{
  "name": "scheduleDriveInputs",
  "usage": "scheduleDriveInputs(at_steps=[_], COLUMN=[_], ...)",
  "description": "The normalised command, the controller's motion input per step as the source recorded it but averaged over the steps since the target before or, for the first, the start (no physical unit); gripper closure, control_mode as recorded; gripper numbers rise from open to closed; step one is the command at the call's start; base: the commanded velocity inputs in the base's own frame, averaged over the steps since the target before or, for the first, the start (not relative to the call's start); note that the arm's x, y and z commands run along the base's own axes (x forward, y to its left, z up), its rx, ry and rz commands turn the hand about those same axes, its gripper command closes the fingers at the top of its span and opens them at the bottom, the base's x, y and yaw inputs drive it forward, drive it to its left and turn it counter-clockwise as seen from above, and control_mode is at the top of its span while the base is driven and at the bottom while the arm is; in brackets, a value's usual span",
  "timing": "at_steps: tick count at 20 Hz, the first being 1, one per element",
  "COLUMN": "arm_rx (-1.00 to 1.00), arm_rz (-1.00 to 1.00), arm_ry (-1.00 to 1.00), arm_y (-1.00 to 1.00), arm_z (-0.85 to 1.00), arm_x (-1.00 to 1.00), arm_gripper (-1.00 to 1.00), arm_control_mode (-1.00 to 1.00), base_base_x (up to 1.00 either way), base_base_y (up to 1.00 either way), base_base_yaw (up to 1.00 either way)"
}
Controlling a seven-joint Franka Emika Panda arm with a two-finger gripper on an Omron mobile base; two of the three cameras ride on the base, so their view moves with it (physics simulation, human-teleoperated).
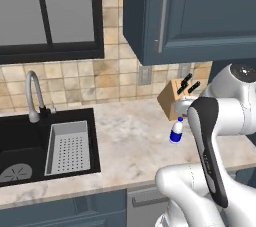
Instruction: Place the drinks on the dining counter in a tight cluster.
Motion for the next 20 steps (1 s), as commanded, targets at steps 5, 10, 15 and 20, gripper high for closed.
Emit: scheduleDriveInputs(at_steps=[5,10,15,20], arm_rx=[0.0,0.0,0.0,0.0], arm_rz=[0.01,0.02,0.0,0.01], arm_ry=[0.0,0.07,0.16,0.01], arm_y=[-0.01,-0.21,-0.26,-0.17], arm_z=[0.0,0.0,0.0,-0.3], arm_x=[0.01,0.05,0.23,0.36], arm_gripper=[-1.0,-1.0,-1.0,-1.0], arm_control_mode=[-1.0,-1.0,-1.0,-1.0], base_base_x=[0.05,0.0,0.0,0.0], base_base_y=[-0.02,0.0,0.0,0.0], base_base_yaw=[0.02,0.0,0.0,0.0])
